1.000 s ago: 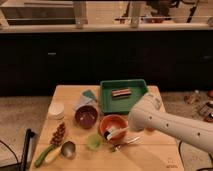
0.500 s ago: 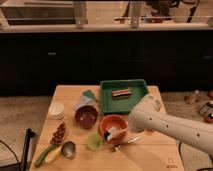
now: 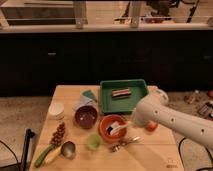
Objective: Wipe red bowl with brush
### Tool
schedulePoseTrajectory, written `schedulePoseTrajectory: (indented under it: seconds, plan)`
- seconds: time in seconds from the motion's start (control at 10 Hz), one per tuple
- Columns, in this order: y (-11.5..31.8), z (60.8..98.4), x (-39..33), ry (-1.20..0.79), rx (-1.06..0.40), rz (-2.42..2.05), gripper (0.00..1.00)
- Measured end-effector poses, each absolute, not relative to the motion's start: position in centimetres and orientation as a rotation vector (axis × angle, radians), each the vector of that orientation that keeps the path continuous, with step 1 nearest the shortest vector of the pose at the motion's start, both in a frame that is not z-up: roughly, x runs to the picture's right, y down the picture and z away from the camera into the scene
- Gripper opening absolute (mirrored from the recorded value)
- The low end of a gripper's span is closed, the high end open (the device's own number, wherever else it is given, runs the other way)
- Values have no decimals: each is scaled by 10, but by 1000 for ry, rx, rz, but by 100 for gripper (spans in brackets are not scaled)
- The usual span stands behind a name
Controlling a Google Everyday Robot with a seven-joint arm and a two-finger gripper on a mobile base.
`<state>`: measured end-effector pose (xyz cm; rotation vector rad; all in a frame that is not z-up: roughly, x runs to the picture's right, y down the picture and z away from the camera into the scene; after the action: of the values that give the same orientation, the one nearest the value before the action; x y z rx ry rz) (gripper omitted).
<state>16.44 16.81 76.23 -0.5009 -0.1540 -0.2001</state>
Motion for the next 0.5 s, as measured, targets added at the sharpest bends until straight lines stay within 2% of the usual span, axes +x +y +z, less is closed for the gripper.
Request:
schedulePoseTrajectory:
  seconds: [0.5]
  plan:
    - [112, 812, 173, -166, -547, -237, 0]
